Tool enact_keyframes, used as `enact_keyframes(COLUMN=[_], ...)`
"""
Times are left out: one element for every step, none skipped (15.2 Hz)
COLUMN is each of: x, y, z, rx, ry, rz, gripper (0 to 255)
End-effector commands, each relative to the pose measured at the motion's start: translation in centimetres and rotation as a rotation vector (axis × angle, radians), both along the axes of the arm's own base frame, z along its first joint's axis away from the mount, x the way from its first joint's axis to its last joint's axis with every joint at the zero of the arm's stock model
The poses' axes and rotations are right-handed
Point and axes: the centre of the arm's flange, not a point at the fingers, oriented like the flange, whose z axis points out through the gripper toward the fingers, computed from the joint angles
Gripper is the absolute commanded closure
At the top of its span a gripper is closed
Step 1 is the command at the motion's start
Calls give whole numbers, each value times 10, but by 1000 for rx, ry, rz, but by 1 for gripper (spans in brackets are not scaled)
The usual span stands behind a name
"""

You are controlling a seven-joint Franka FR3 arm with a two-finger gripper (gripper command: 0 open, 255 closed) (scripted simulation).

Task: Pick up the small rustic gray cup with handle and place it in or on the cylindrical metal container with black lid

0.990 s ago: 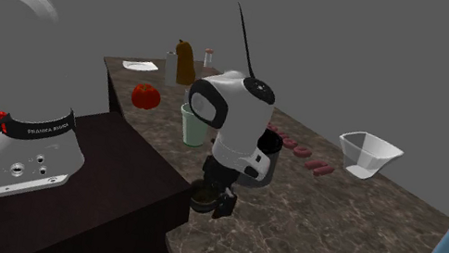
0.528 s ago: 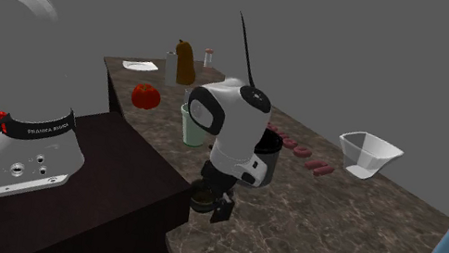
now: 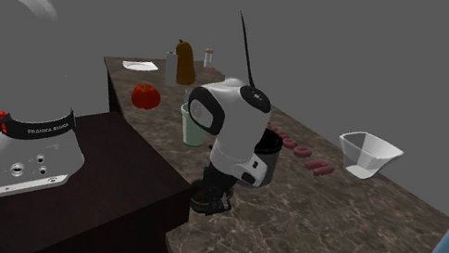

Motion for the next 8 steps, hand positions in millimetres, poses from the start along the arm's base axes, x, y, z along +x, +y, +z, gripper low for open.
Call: enact_keyframes(x=[0,0,0,0,0,0,0,0], y=[0,0,0,0,0,0,0,0], z=[0,0,0,0,0,5,10,16], rx=[0,0,0,0,0,0,0,0], ry=[0,0,0,0,0,0,0,0], rz=[0,0,0,0,0,0,0,0], gripper=[255,255,255,255,255,255,255,255])
